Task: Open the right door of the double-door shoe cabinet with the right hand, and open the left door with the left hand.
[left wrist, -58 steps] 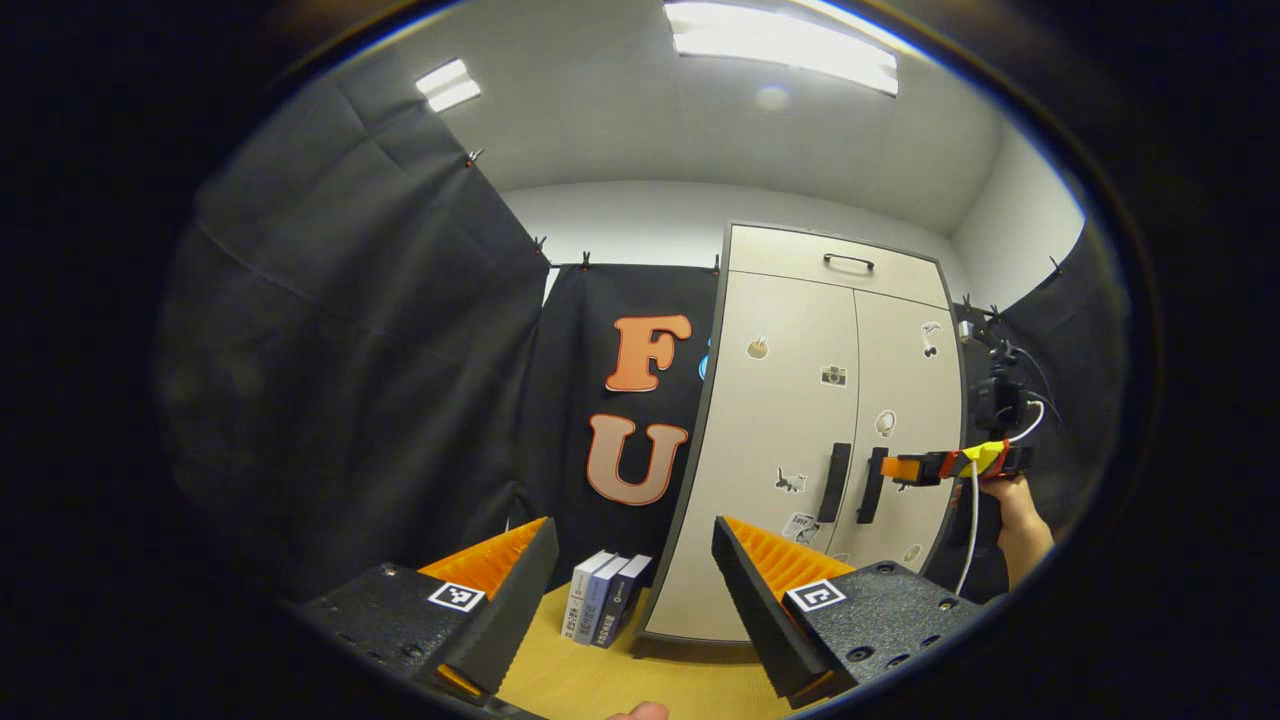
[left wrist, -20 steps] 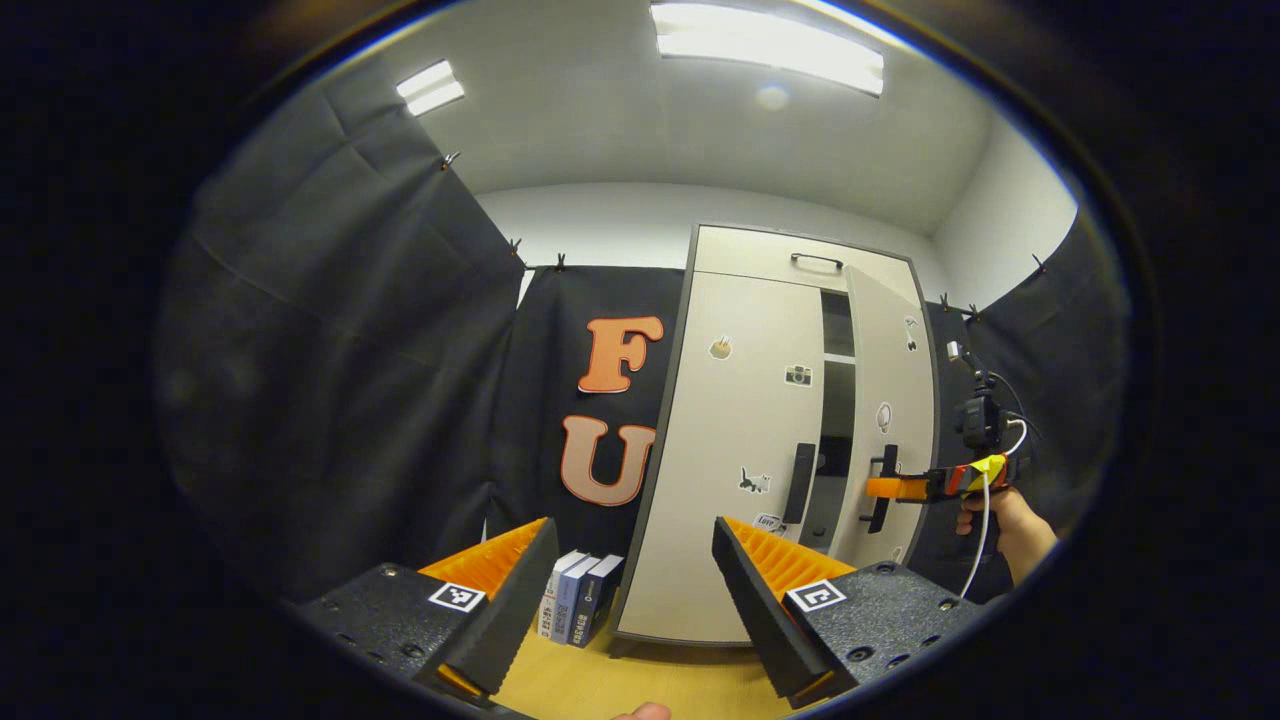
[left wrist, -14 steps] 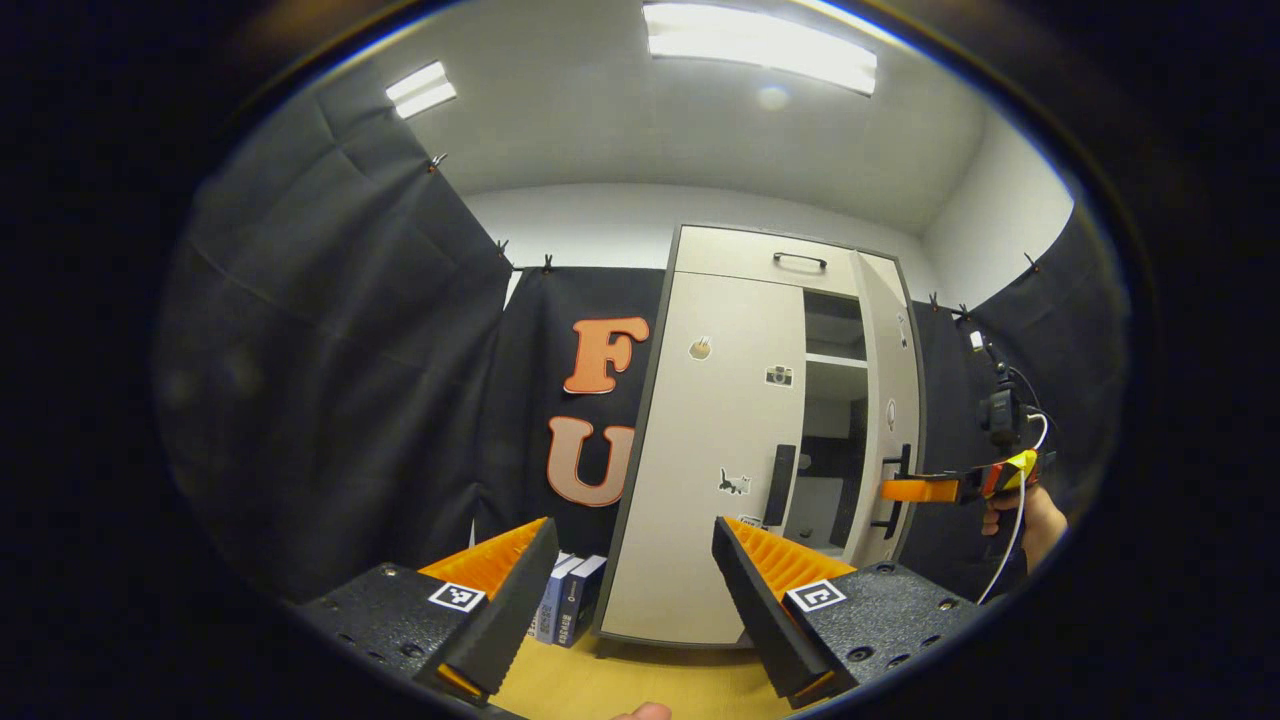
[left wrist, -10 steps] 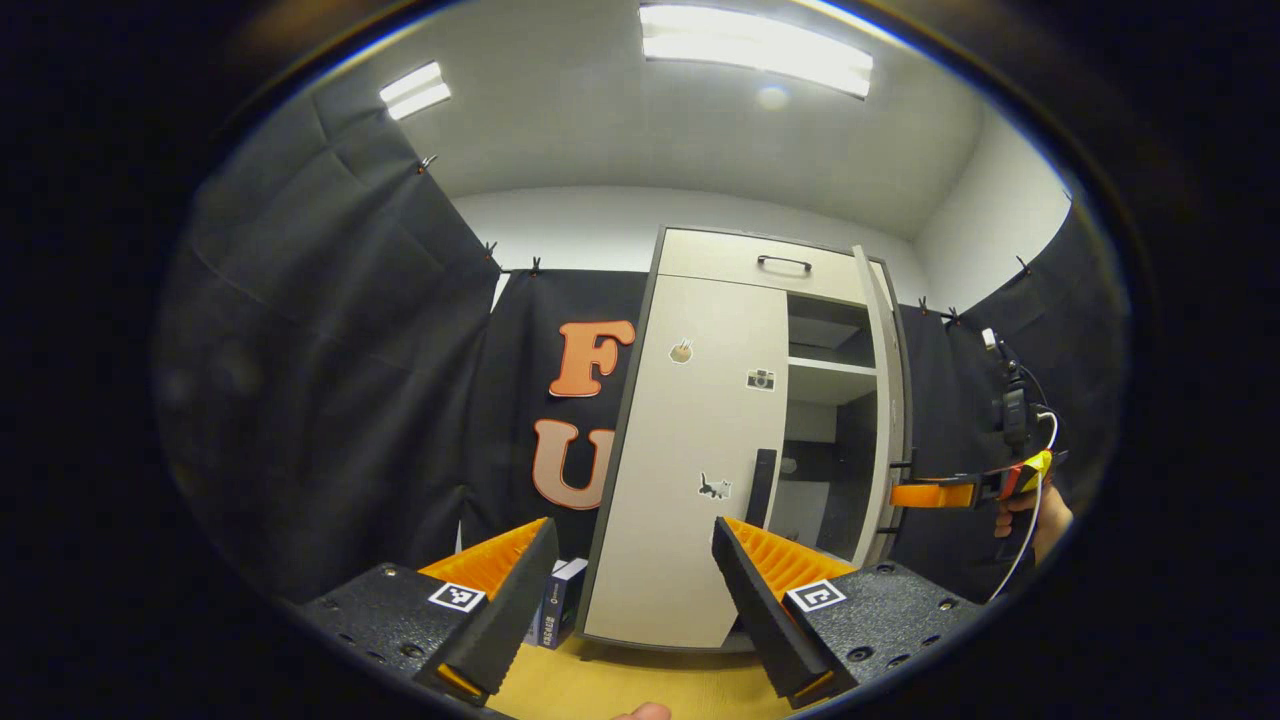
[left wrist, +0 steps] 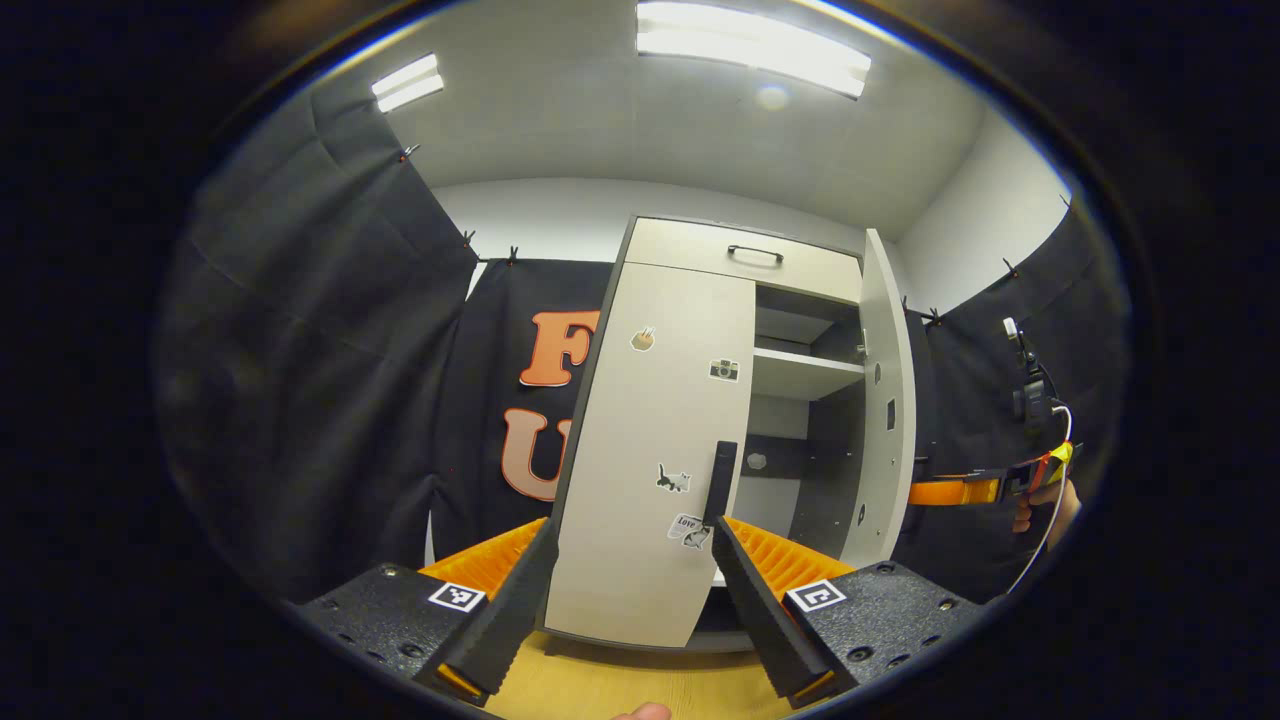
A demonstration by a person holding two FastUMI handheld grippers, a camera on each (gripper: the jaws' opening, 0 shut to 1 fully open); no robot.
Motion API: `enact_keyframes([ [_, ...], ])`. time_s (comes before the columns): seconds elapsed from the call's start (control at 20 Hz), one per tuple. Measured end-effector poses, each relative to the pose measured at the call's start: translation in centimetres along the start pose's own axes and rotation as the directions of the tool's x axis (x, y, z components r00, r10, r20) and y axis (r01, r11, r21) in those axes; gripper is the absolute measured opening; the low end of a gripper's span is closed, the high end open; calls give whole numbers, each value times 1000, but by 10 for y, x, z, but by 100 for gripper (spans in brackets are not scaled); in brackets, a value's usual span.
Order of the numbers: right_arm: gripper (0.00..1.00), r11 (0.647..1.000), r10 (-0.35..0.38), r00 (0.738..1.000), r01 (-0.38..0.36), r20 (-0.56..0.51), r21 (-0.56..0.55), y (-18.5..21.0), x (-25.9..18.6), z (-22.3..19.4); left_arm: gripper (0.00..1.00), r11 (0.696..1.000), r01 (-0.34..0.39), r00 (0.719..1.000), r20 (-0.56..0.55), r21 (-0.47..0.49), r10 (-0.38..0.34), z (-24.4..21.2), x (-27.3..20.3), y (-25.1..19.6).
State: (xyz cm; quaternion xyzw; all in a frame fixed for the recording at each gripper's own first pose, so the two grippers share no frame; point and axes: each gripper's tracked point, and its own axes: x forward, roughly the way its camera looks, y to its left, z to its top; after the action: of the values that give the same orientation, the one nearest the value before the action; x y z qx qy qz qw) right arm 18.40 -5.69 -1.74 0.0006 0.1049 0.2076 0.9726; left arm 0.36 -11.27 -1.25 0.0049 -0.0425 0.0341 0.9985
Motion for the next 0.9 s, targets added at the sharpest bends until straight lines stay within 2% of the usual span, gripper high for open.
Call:
enact_keyframes([
  [0.2, 19, 1000, -9, 1000, 9, 15, 5, -7, -6, 0, 94, 1000, 8, 1000, -6, 1, -8, -4, 0, -8],
  [0.25, 19, 1000, -18, 1000, 18, 17, -3, -9, -8, 1, 92, 1000, 5, 1000, -7, 3, -5, -5, 0, -8],
  [0.3, 19, 999, -30, 999, 31, 17, -11, -13, -10, 1, 94, 1000, 2, 1000, -7, 4, -2, -5, 0, -8],
  [0.4, 19, 998, -61, 998, 62, 18, -25, -22, -15, 2, 92, 1000, 1, 1000, -7, 0, -1, -6, 0, -10],
  [0.55, 19, 994, -101, 994, 103, 28, -41, -37, -24, 3, 94, 1000, 12, 1000, -7, -4, -12, -7, 1, -17],
  [0.9, 16, 981, -182, 981, 185, 63, -61, -68, -38, 1, 94, 998, 68, 997, -25, -17, -68, -13, 6, -42],
])
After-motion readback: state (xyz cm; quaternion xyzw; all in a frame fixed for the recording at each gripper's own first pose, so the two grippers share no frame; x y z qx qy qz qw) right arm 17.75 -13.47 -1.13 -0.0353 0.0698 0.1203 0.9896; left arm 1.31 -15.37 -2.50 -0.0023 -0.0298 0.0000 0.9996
